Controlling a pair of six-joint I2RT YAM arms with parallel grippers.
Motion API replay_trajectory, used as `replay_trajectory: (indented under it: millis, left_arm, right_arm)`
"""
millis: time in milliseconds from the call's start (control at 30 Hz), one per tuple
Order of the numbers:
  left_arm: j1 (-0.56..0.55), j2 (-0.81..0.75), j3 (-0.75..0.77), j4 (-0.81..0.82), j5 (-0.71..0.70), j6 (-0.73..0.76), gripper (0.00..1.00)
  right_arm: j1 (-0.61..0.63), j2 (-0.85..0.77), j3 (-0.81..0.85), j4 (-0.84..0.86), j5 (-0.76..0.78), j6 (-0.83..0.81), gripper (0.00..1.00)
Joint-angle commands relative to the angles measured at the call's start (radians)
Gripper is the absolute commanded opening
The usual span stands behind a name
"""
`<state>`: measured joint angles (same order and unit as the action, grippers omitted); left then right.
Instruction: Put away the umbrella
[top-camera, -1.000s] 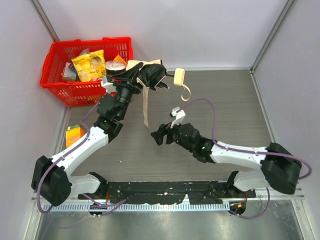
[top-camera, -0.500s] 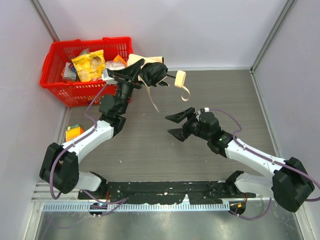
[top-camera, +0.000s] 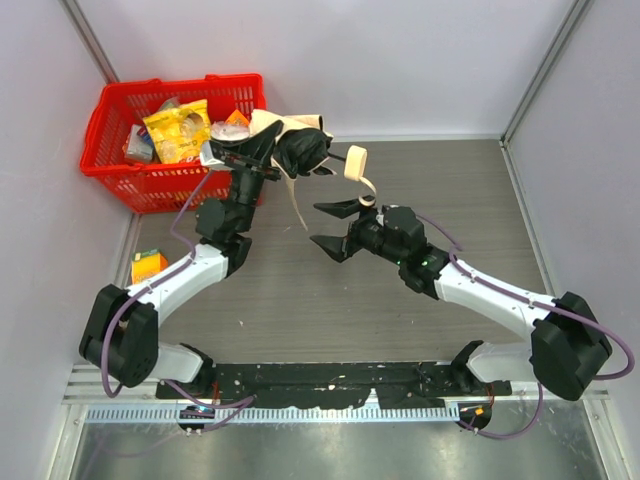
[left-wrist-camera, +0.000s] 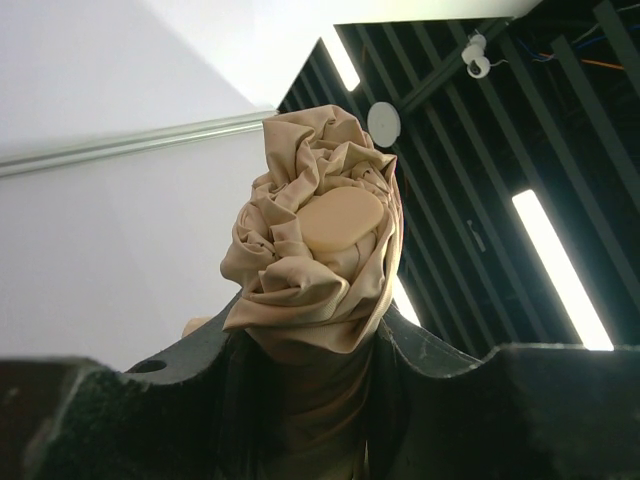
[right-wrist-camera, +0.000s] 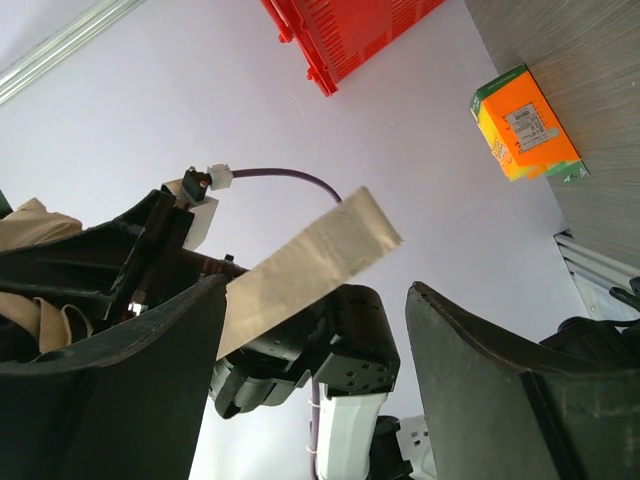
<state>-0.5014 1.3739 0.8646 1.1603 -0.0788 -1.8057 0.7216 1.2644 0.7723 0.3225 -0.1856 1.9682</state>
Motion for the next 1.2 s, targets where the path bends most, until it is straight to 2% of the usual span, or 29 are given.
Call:
replay_trajectory:
  millis: [0,100,333,667,833,933,1000,1100,1167]
  left_arm:
    - [0.0,0.014,0.025,0.192,-0.007,-0.035,0.0]
    - [-0.002,0.043,0.027,0.254,-0.016,-0.053,0.0]
    - [-0.005,0.047,0.024,0.282,-0.033,-0.057,0.0]
    - [-0.025,0.1,0.02,0.361,-0.062,-0.116,0.0]
    - [-0.025,0.085,0.016,0.363,-0.07,-0.11,0.0]
    - [-0.026,0.08,0.017,0.354,-0.061,-0.113,0.0]
    - [-0.025,0.074,0.014,0.346,-0.059,-0.115,0.0]
    - [-0.025,0.059,0.004,0.316,-0.059,-0.124,0.0]
    - [-0.026,0.044,-0.013,0.285,-0.058,-0.147,0.0]
  right_arm:
    - [0.021,0.015,0.024,0.021,0.018,0.291,0.77]
    - [0.041,0.044,0.03,0.07,0.023,0.334,0.76]
    - [0.065,0.101,0.105,0.09,0.063,0.357,0.76]
    - [0.096,0.145,0.113,0.197,0.087,0.429,0.73]
    - [0.098,0.141,0.087,0.214,0.109,0.428,0.57]
    - [0.096,0.118,0.055,0.205,0.156,0.425,0.36]
    - [0.098,0.121,0.042,0.216,0.166,0.426,0.27]
    - [0.095,0.154,0.033,0.28,0.158,0.429,0.21]
    - [0.085,0.193,0.019,0.378,0.156,0.426,0.1]
